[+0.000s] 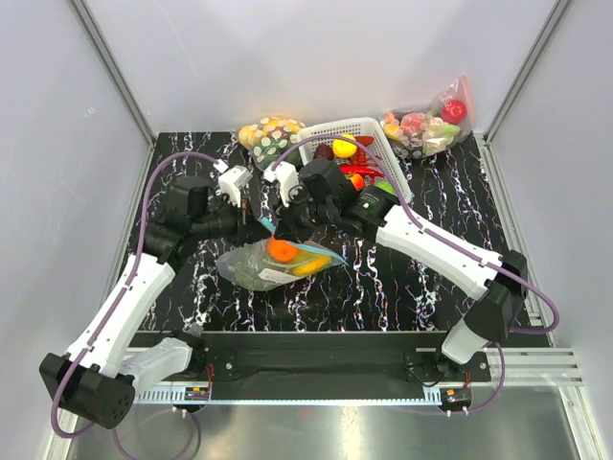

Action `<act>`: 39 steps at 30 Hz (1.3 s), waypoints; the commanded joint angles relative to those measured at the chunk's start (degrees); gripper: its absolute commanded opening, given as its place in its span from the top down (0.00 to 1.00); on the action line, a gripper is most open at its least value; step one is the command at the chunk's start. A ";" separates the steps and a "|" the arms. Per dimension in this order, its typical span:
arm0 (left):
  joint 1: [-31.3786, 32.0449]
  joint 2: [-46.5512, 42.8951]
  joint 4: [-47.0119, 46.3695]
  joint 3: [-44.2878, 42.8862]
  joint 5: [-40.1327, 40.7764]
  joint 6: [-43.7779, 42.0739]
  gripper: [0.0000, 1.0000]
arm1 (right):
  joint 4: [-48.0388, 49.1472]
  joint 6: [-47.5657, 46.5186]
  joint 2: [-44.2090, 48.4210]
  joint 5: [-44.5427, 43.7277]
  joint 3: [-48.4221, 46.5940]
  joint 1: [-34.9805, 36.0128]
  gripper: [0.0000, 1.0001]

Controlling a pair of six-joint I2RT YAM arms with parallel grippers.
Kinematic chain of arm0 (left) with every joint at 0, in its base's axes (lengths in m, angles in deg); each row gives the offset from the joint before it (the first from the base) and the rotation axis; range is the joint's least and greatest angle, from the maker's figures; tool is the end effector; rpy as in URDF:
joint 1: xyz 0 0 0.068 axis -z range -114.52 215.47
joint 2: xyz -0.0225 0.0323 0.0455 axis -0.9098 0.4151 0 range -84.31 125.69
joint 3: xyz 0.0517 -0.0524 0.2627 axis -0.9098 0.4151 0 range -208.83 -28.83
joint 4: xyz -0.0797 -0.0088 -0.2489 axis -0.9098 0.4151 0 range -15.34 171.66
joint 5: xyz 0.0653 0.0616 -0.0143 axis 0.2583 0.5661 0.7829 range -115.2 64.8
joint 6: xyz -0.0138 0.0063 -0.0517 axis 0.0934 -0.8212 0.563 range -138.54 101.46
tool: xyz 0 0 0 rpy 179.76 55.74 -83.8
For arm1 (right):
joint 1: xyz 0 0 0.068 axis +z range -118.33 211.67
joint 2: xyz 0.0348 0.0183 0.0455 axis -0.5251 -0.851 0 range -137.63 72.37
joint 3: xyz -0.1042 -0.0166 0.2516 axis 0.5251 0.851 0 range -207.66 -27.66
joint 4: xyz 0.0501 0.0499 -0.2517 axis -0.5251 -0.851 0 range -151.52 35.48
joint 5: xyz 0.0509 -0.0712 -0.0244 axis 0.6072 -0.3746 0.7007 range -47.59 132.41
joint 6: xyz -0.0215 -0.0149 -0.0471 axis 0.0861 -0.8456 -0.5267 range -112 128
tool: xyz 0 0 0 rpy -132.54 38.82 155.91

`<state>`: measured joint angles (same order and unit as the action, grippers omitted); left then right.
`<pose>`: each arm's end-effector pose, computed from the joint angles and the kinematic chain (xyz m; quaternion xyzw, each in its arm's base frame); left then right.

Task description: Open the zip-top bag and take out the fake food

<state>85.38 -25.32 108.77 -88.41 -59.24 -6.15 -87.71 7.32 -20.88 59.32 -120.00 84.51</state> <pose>0.1951 -0.0917 0.3452 0.1934 0.8315 -0.3735 0.3629 0.2155 0.3013 0.3727 -0.4550 0.7492 0.3204 0.3593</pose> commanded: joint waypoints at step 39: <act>-15.94 3.95 -10.90 -1.78 11.72 -0.78 1.00 | -16.03 6.05 13.88 -6.97 10.59 0.16 0.94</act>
<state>70.86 -21.76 104.44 -88.49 -52.05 -6.00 -99.36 11.58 -10.26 53.57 -110.01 84.49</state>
